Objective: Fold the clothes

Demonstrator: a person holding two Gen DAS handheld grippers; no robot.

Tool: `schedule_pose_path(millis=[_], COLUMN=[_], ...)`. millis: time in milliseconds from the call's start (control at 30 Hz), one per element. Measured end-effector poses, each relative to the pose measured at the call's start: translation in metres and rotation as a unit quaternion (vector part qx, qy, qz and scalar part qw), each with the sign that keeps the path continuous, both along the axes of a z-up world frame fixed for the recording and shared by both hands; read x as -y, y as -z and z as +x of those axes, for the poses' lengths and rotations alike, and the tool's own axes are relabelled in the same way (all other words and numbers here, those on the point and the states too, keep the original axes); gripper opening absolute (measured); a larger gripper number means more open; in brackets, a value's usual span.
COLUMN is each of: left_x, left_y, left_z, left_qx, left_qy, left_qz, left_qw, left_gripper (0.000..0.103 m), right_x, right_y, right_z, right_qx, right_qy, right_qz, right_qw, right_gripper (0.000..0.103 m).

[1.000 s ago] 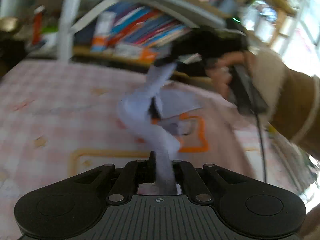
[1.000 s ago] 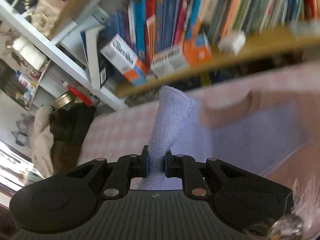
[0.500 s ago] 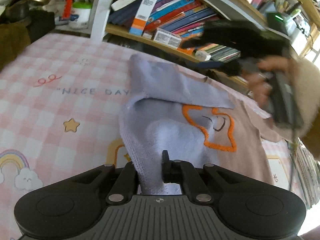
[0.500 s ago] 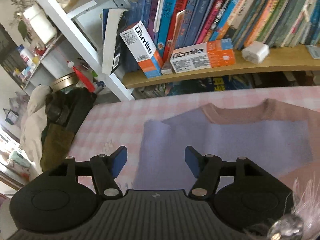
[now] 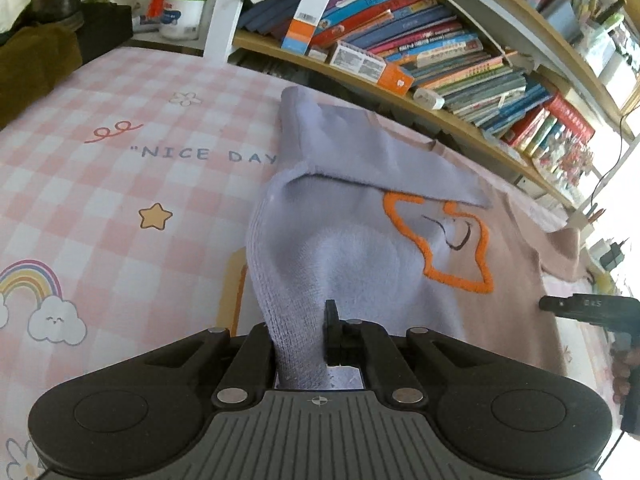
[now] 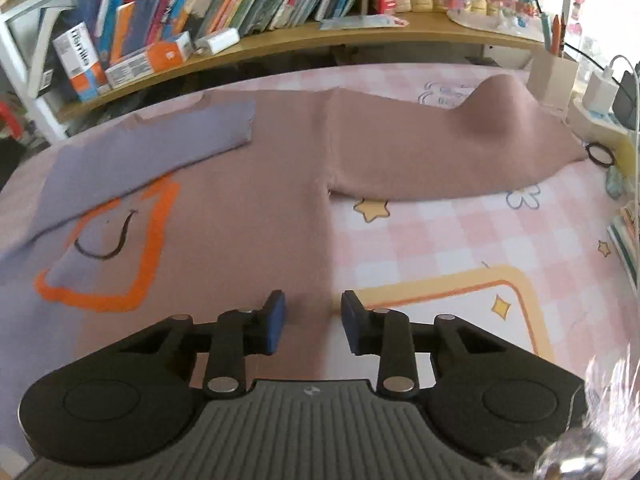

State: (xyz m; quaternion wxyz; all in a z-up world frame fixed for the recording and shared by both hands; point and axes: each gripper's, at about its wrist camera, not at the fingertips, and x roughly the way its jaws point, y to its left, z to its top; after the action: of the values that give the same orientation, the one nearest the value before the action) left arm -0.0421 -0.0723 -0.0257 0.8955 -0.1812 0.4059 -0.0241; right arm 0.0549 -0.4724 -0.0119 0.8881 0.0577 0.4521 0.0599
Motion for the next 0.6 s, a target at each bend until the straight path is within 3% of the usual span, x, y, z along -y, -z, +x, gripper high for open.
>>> schedule_pose_path(millis=[67, 167, 333, 600], left_x=[0.002, 0.004, 0.000, 0.016], left_y=[-0.002, -0.003, 0.002, 0.006], left_z=[-0.002, -0.005, -0.011, -0.006], left_qx=[0.000, -0.002, -0.015, -0.019], left_qy=[-0.002, -0.016, -0.040, -0.029], left_qz=[0.006, 0.016, 0.012, 0.016], left_qw=[1.0000, 0.9997, 0.9990, 0.9993], left_gripper=[0.003, 0.003, 0.003, 0.003], right_x=[-0.003, -0.013, -0.043, -0.024], right_y=[0.001, 0.002, 0.004, 0.004], right_z=[-0.002, 0.001, 0.018, 0.004], right_qx=[0.008, 0.019, 0.037, 0.049], right_qy=[-0.006, -0.034, -0.095, -0.057], right_qz=[0.002, 0.002, -0.023, -0.053], right_qw=[1.000, 0.999, 0.995, 0.996], right_gripper=[0.026, 0.011, 0.009, 0.008])
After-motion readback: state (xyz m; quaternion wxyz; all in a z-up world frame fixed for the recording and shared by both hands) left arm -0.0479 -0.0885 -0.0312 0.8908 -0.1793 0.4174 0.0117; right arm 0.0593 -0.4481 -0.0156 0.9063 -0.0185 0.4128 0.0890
